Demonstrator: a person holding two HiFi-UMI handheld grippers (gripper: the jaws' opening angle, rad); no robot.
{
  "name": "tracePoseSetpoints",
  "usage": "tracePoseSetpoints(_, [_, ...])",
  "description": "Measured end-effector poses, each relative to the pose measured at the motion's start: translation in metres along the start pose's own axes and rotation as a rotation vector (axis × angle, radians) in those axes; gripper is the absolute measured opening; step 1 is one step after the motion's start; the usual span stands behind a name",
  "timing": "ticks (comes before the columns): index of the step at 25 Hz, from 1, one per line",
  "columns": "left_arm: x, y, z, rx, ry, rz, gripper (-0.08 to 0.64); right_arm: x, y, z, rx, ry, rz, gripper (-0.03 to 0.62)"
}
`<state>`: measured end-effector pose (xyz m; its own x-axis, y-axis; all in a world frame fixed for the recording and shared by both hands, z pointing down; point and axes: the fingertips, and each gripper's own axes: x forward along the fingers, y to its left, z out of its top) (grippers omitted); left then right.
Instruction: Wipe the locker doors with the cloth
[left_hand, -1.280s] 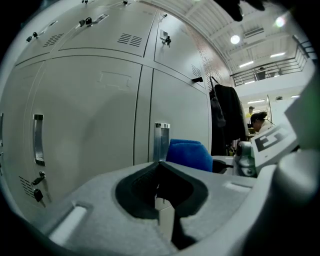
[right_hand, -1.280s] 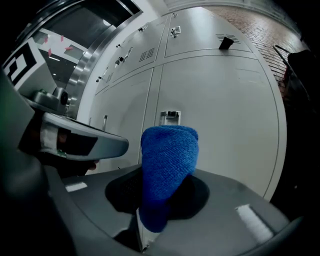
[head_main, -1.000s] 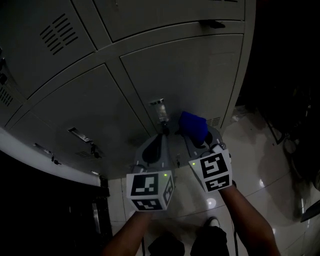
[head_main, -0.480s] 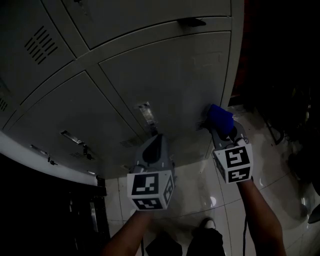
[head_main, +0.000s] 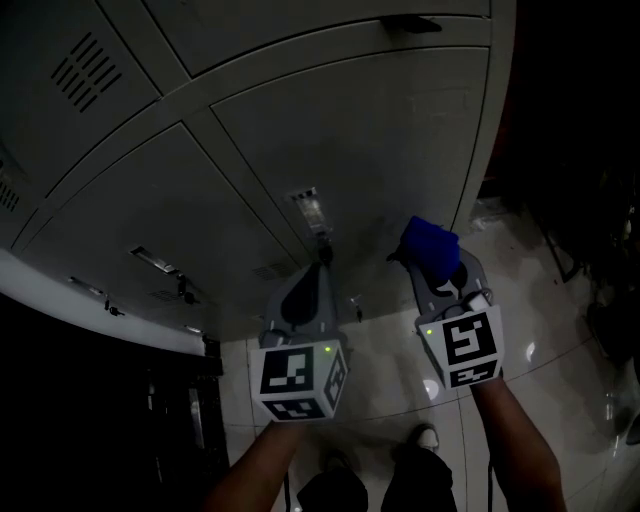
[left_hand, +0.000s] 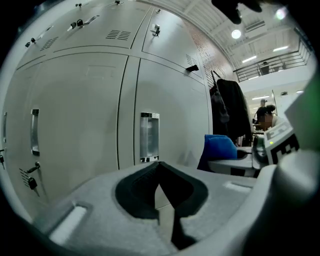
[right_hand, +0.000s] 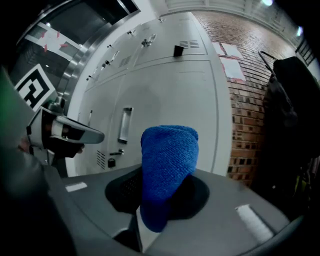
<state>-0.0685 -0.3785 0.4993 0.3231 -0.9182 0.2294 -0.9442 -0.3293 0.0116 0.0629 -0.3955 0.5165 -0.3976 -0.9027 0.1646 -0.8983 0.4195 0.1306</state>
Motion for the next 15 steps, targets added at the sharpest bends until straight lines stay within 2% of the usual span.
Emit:
tracePoseSetpoints(4, [-0.011, 0.019, -0.005, -0.008, 0.019, 0.031, -0.005, 0.015, 0.072, 0.000, -0.003, -0.018, 0.113, 0.084])
tracePoseSetpoints(8, [-0.017, 0.035, -0.008, -0.006, 0.017, 0.041, -0.005, 0.036, 0.121, -0.011, -0.012, 0.007, 0.152, 0.084])
tracePoseSetpoints(11, [-0.020, 0.047, -0.010, -0.007, 0.012, 0.048, -0.005, 0.049, 0.143, -0.020, -0.029, 0.021, 0.167, 0.084])
tracePoseSetpoints(15, [-0.021, 0.058, -0.013, -0.014, 0.004, 0.054, -0.005, 0.061, 0.150, -0.031, -0.013, 0.031, 0.165, 0.084])
